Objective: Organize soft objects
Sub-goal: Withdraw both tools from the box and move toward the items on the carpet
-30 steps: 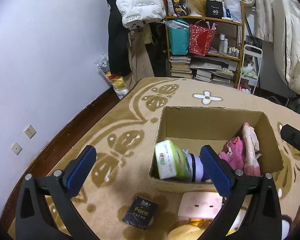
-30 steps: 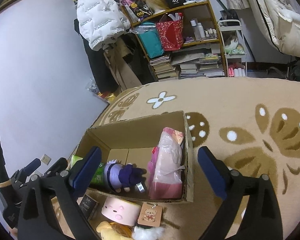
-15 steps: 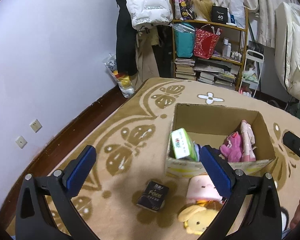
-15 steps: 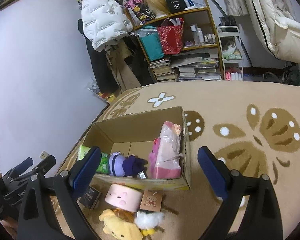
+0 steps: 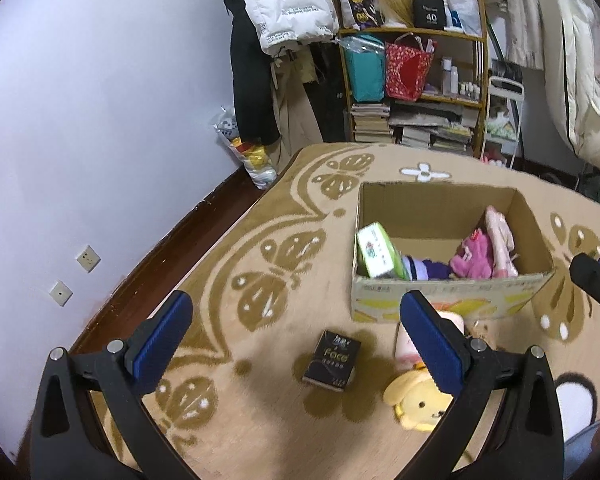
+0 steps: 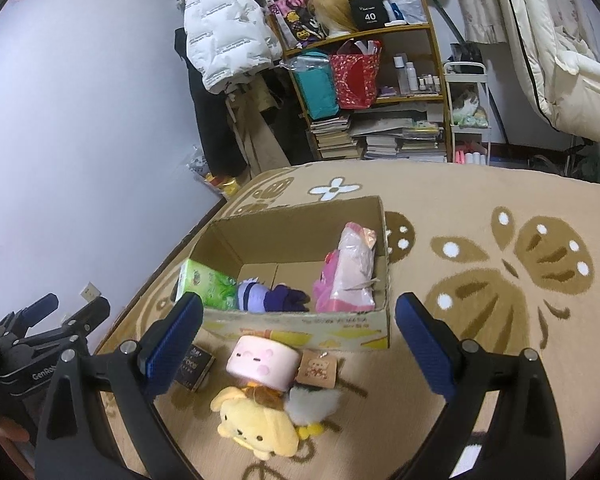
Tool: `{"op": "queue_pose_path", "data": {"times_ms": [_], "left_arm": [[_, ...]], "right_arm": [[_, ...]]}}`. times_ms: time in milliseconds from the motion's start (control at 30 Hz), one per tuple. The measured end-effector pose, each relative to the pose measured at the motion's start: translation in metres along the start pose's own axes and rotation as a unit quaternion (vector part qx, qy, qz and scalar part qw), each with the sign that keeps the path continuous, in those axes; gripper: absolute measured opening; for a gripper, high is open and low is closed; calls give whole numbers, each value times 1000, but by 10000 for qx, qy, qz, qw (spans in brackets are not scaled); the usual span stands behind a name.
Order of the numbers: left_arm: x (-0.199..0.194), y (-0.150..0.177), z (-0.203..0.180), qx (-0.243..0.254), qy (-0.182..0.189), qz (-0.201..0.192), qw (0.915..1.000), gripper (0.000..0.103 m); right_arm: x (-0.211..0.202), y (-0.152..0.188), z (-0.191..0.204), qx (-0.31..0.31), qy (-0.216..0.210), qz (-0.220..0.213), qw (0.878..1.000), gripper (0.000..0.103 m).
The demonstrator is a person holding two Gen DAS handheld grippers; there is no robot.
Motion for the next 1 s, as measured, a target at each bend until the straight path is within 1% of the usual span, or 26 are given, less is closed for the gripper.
{"op": "queue_pose_path", "data": {"times_ms": [200,400,700,867,1000], "left_arm": [[2,9,0,132,-130,95,9998,102],[9,20,0,167,-117,265,9994,102],[20,28,-3,272,-87,506,9983,102],[28,33,-3,241,-90,655,9975,102],[34,36,-2,204,-59,787,9967,102]], "right_arm": [[-2,9,6,-61,-22,85,9999,101],[0,17,11,-100,-26,161,9998,101],[7,25,13,-215,-47,262,9994,101],[9,29,17,-287,-65,292,9991,101],[11,30,18,-304,-86,321,9990,98]]}}
Point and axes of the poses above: each gripper's, at about its wrist camera, not at the fingertips, and x roughly the way its jaws point, z to its left, y to its underside, the point moved 10 cm from there along x, roughly the way its jaws point, and after that the axes turned 12 degrees about -y, right-handed, at the moved point
